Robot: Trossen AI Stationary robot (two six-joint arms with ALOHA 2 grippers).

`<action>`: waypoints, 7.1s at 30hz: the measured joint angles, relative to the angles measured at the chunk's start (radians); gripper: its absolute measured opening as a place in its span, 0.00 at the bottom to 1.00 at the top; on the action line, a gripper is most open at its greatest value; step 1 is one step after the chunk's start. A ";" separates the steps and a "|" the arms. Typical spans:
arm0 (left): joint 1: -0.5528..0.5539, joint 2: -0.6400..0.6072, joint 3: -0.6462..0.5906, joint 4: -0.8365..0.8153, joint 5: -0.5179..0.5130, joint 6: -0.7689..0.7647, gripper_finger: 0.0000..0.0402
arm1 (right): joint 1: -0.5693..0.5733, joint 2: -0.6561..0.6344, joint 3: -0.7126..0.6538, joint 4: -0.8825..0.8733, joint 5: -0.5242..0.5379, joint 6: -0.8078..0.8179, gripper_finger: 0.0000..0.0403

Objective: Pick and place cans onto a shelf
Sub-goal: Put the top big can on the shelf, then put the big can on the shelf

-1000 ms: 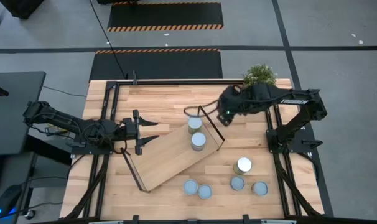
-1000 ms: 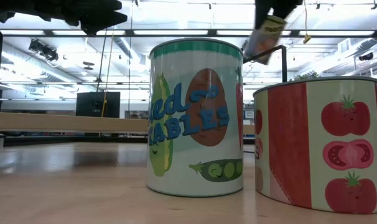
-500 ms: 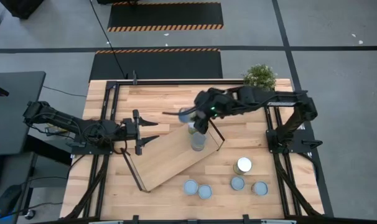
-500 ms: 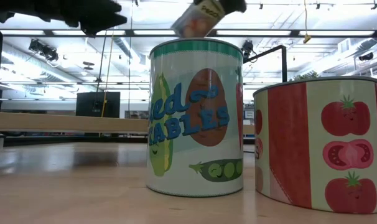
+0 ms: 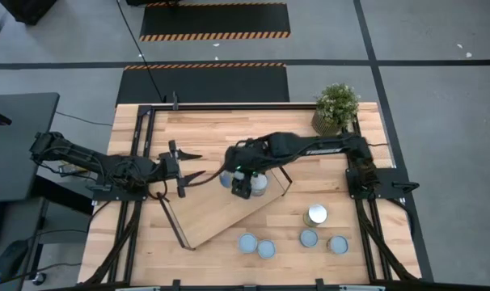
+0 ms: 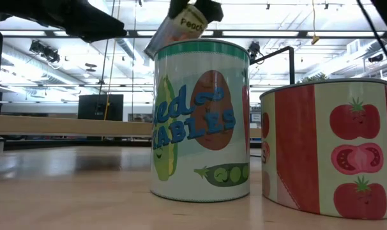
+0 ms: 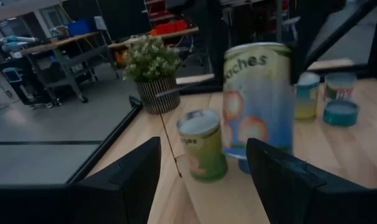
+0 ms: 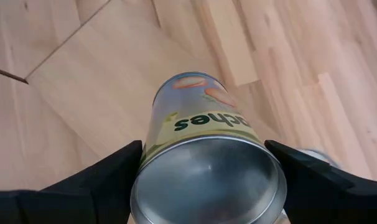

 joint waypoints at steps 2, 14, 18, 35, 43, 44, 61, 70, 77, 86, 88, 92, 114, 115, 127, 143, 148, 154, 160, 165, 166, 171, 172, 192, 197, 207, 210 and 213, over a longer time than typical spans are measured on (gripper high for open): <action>0.000 -0.005 0.000 -0.031 -0.008 0.001 0.60 | 0.010 0.047 0.039 -0.033 -0.003 0.023 0.81; 0.000 -0.093 -0.001 -0.125 -0.012 -0.033 0.60 | 0.000 0.189 0.114 -0.212 -0.072 0.134 0.81; 0.000 -0.091 -0.001 -0.128 -0.011 -0.035 0.60 | -0.006 0.185 0.112 -0.222 -0.067 0.152 0.81; 0.000 -0.089 -0.001 -0.127 -0.010 -0.054 0.60 | -0.006 0.186 0.096 -0.200 -0.132 0.156 0.81; 0.000 -0.089 -0.001 -0.127 -0.010 -0.054 0.60 | -0.001 0.218 0.095 -0.140 -0.150 0.136 0.81; 0.000 -0.089 -0.001 -0.127 -0.010 -0.054 0.60 | 0.000 0.228 0.096 -0.135 -0.160 0.133 0.81; 0.000 -0.089 -0.002 -0.127 0.012 -0.054 0.60 | -0.011 0.247 0.095 -0.143 -0.185 0.077 0.90; 0.000 -0.089 -0.002 -0.128 0.012 -0.054 0.60 | -0.023 0.247 0.095 -0.130 -0.134 0.067 0.95; 0.000 -0.089 -0.002 -0.128 0.012 -0.054 0.60 | -0.022 0.245 0.106 -0.119 -0.034 0.046 0.94; 0.000 -0.089 -0.002 -0.128 0.013 -0.053 0.60 | -0.021 0.219 0.134 -0.110 -0.005 0.021 0.94; 0.000 -0.089 -0.002 -0.128 0.013 -0.053 0.60 | -0.020 0.217 0.134 -0.117 -0.004 0.013 0.94; 0.000 -0.089 -0.002 -0.131 0.013 -0.053 0.60 | 0.016 0.216 0.134 -0.113 0.000 -0.065 0.94; 0.000 -0.089 -0.002 -0.131 0.013 -0.054 0.60 | 0.268 0.218 -0.018 -0.088 0.595 -0.274 0.94; 0.000 -0.089 -0.002 -0.131 0.013 -0.054 0.60 | 0.268 0.218 -0.032 -0.082 0.612 -0.269 0.94; 0.000 -0.089 -0.002 -0.131 0.013 -0.054 0.60 | 0.208 0.217 -0.104 -0.078 0.660 -0.260 0.94; 0.000 -0.089 -0.002 -0.131 0.012 -0.054 0.60 | 0.143 0.217 -0.100 -0.054 0.655 -0.301 0.94; 0.000 -0.089 -0.002 -0.131 0.013 -0.054 0.60 | 0.161 0.217 -0.033 -0.028 0.654 -0.321 0.94; 0.000 -0.089 -0.002 -0.137 0.012 -0.054 0.60 | 0.200 0.217 0.126 -0.101 0.437 -0.283 0.93; 0.000 -0.089 -0.002 -0.136 0.013 -0.055 0.60 | 0.256 0.185 0.121 -0.150 0.179 -0.164 0.93; 0.000 -0.089 -0.002 -0.135 0.013 -0.055 0.60 | 0.307 0.175 0.120 -0.359 0.145 0.054 0.93; 0.000 -0.089 -0.002 -0.136 0.013 -0.056 0.60 | 0.318 0.172 0.117 -0.358 0.136 0.090 0.93; 0.000 -0.089 0.000 -0.143 0.013 -0.071 0.60 | 0.363 0.144 0.082 -0.346 0.082 0.189 0.93; 0.000 -0.089 0.000 -0.143 0.013 -0.078 0.60 | 0.367 0.135 0.066 -0.342 0.078 0.193 0.93; 0.000 -0.089 0.000 -0.159 0.023 -0.107 0.60 | 0.375 -0.360 -0.668 -0.168 -0.044 0.630 0.93; 0.000 -0.089 0.000 -0.158 0.023 -0.106 0.60 | 0.361 -0.445 -0.883 -0.045 -0.069 0.716 0.93; 0.000 -0.089 -0.001 -0.158 0.023 -0.106 0.60 | 0.280 -0.496 -1.093 0.101 -0.212 0.882 0.97; 0.000 -0.089 -0.001 -0.158 0.023 -0.106 0.60 | 0.271 -0.496 -1.119 0.099 -0.249 0.904 0.97; 0.000 -0.089 -0.001 -0.158 0.023 -0.106 0.60 | 0.271 -0.496 -1.126 0.101 -0.273 0.918 0.97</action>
